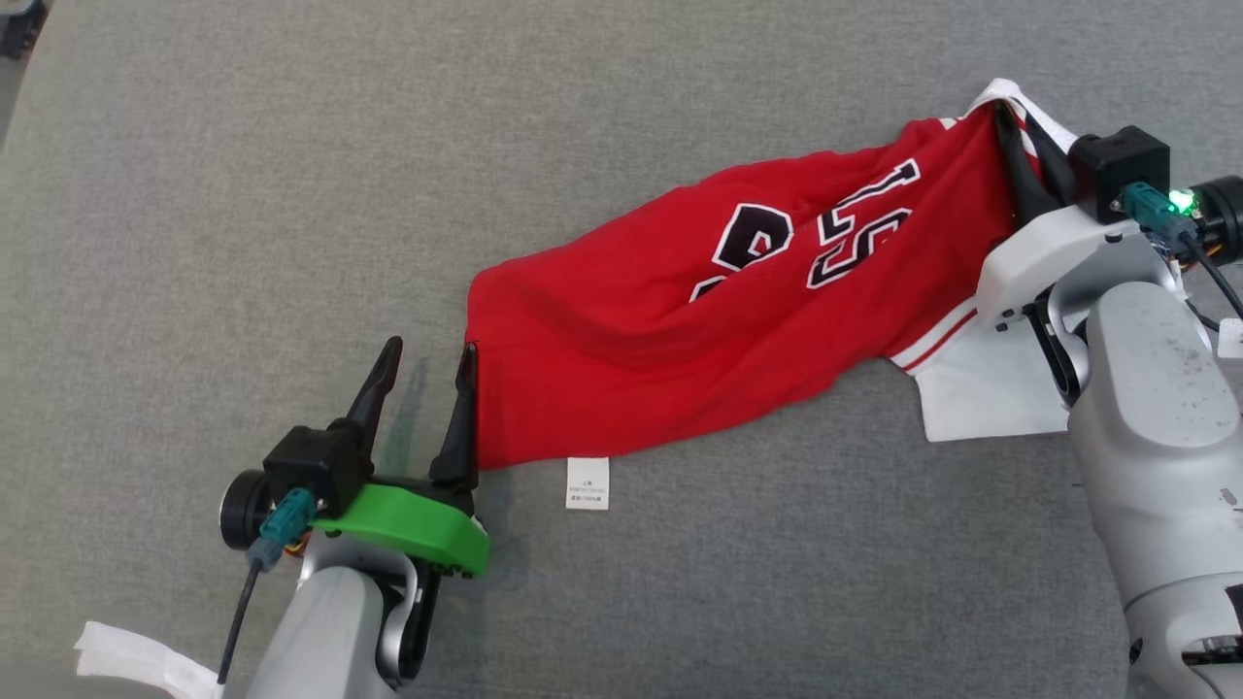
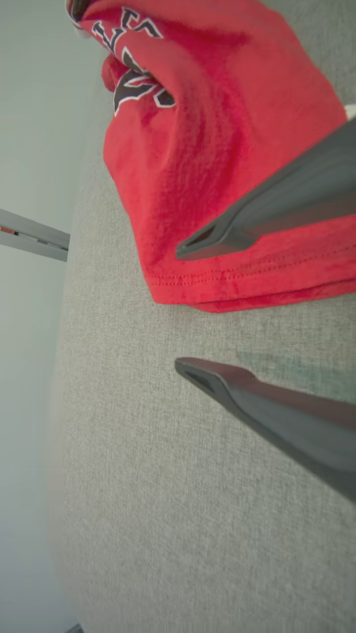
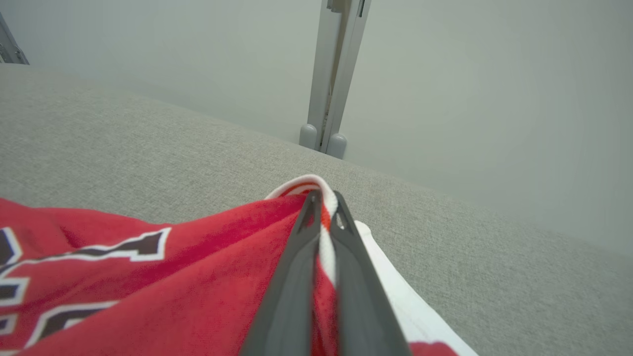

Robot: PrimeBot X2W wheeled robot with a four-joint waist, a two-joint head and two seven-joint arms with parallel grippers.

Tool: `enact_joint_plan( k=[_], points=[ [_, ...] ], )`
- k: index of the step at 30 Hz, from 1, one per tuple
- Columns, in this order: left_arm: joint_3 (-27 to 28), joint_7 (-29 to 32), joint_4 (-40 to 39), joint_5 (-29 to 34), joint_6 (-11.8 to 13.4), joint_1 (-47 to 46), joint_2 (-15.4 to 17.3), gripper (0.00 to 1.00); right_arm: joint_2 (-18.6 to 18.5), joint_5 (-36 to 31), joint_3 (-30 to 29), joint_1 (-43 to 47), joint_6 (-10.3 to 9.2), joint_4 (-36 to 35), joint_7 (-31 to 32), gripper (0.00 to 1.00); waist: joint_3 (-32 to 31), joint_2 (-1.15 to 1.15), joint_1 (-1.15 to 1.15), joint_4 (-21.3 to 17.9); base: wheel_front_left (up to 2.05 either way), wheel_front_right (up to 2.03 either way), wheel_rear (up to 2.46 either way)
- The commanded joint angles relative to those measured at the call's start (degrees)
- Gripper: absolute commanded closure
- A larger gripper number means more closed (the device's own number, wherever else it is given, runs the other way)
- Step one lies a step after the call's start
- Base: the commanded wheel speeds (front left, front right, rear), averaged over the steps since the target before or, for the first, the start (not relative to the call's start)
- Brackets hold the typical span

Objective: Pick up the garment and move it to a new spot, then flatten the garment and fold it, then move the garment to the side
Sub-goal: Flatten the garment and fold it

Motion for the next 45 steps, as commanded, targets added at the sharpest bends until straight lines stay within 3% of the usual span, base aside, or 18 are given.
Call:
enact_joint_plan(
  k=[1, 5, 13, 20, 31, 45],
  points=[
    [0.1, 0.0, -0.3, -0.2, 0.1, -0.8, 0.1, 0.0, 0.0, -1.2, -1.4, -0.6, -0.11, 1.2, -0.3, 0.0, 1.4, 0.0, 0.0, 1.7, 0.0, 0.0, 0.0],
    [0.9, 0.0, -0.5, 0.5, 0.1, -0.1, 0.1, 0.0, 1.5, -3.5, -4.7, 0.5, -0.11, 1.6, -0.6, 0.0, 0.3, 0.0, 0.0, 1.2, 0.0, 0.0, 0.0],
    [4.4, 0.0, -0.5, 2.8, 0.1, 3.6, 0.1, 0.0, 3.8, 1.4, -6.0, 11.7, -0.11, -12.5, -0.6, 0.0, -5.1, 0.0, 0.0, -2.0, 0.0, 0.0, 0.0],
    [5.7, 0.0, -0.5, 4.5, 0.1, 7.8, 0.1, 0.0, 4.3, 6.1, -5.2, 23.9, -0.11, -18.9, -0.6, 0.0, -10.8, 0.0, 0.0, -4.2, 0.0, 0.0, 0.0],
    [6.3, 0.0, -0.8, 5.5, 0.1, 15.1, 0.1, 0.0, 4.5, 11.3, -3.8, 36.3, -0.11, -18.7, -0.6, 0.0, -18.0, 0.0, 0.0, -6.4, 0.0, 0.0, 0.0],
    [5.6, 0.0, -2.1, 5.3, 0.1, 19.0, 0.1, 0.0, 4.5, 12.2, -3.4, 40.7, -0.11, -20.1, -0.6, 0.0, -20.5, 0.0, 0.0, -8.7, 0.0, 0.0, 0.0]
  ],
)
